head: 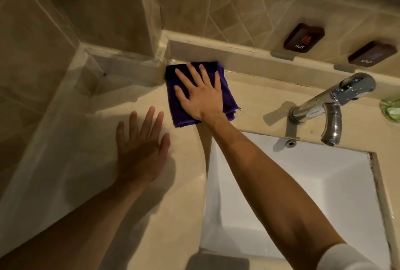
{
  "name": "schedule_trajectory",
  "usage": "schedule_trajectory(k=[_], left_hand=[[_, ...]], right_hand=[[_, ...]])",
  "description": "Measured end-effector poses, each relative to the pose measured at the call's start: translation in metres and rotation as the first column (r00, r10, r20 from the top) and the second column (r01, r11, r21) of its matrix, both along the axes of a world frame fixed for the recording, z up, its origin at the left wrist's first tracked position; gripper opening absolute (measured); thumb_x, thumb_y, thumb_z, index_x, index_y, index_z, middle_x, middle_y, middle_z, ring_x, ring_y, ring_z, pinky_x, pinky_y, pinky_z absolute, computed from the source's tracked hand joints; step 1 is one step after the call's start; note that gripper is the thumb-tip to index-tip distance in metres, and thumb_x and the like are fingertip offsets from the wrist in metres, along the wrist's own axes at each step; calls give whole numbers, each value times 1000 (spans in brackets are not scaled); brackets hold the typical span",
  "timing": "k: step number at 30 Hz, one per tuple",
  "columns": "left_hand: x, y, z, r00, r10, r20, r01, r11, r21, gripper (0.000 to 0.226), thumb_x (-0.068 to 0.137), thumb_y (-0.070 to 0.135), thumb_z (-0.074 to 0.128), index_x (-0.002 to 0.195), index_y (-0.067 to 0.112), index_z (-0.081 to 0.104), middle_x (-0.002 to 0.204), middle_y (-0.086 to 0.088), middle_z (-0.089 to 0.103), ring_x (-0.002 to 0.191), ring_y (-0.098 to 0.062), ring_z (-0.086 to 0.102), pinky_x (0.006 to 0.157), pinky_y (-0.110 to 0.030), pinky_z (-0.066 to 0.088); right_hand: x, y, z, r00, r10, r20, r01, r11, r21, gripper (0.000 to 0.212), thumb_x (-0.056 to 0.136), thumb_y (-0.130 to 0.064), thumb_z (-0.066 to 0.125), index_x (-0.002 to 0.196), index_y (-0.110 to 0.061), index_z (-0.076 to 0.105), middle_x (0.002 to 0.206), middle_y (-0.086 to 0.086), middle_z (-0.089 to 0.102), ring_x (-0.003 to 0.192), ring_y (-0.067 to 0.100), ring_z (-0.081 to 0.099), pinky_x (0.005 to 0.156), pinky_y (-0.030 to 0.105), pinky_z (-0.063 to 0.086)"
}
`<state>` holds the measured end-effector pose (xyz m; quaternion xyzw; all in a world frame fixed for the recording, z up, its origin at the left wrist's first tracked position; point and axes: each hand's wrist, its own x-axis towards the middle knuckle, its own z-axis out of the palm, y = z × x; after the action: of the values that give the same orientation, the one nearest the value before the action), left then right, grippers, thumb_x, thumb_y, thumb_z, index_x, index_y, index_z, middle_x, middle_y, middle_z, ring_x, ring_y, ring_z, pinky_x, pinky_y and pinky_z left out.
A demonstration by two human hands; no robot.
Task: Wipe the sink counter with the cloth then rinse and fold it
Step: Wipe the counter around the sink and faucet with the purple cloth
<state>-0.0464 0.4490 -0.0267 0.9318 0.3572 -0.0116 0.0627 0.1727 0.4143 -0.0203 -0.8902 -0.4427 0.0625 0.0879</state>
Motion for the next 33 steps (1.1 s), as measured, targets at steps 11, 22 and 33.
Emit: schedule_trajectory(k=[11, 22, 33], left_hand=[[1, 0, 5, 1000, -15, -10, 16, 1000, 20, 63, 100, 53, 19, 160, 33, 16, 170, 5, 15, 156, -32, 13, 122, -55, 12], [2, -4, 6, 1000, -1, 2, 0, 999, 49, 62, 99, 51, 23, 158, 32, 25, 168, 5, 22, 153, -34, 21, 120, -55, 15], [6, -5, 1, 1000, 9, -29, -7, 998, 63, 64, 99, 51, 24, 160, 29, 22, 168, 1, 22, 151, -39, 24, 120, -60, 16]], right_hand=[[20, -78, 4, 996, -84, 16, 85, 996, -14, 59, 98, -71, 18, 154, -54, 20, 168, -14, 16, 157, 17, 7, 124, 56, -4], [61, -162, 6, 928, -372, 29, 373, 922, -103, 60, 95, -74, 11, 153, -59, 6, 171, -6, -2, 157, 25, -6, 124, 54, -8], [17, -80, 1, 917, -398, 18, 399, 916, -46, 58, 101, -61, 19, 158, -48, 12, 171, 1, 3, 156, 37, -3, 120, 64, -4]])
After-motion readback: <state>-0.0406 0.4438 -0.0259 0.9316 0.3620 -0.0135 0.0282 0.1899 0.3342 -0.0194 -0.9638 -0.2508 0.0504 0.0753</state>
